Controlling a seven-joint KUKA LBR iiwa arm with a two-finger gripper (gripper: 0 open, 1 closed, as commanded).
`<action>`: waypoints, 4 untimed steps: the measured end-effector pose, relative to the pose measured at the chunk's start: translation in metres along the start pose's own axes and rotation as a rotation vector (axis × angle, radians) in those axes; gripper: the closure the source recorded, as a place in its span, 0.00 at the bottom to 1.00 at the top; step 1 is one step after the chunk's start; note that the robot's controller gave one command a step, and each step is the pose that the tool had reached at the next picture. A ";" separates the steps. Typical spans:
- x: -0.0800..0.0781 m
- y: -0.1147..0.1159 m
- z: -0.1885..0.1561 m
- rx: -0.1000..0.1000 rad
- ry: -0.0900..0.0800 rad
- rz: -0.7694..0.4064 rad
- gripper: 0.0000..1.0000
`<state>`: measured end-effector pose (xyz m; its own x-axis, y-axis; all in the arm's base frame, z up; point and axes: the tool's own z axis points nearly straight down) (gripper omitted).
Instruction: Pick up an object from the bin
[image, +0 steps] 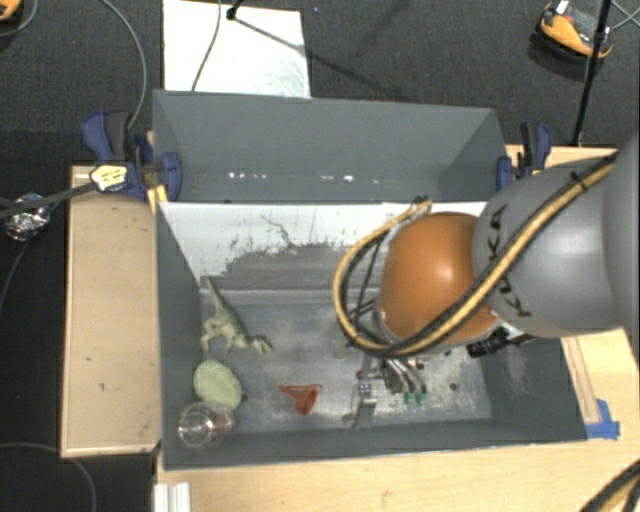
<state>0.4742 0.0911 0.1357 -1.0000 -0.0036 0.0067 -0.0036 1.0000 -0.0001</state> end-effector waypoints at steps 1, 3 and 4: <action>-0.002 0.000 -0.004 -0.001 -0.008 0.003 0.00; -0.014 0.000 0.013 -0.001 0.001 -0.017 0.00; -0.023 0.013 0.017 -0.002 -0.016 0.048 0.00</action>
Offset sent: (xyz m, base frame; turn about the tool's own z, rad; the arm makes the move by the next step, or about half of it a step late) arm 0.0231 0.0454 -0.0657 -0.1086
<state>0.4976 0.1039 0.1183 -0.9990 0.0446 -0.0090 0.0446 0.9990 0.0020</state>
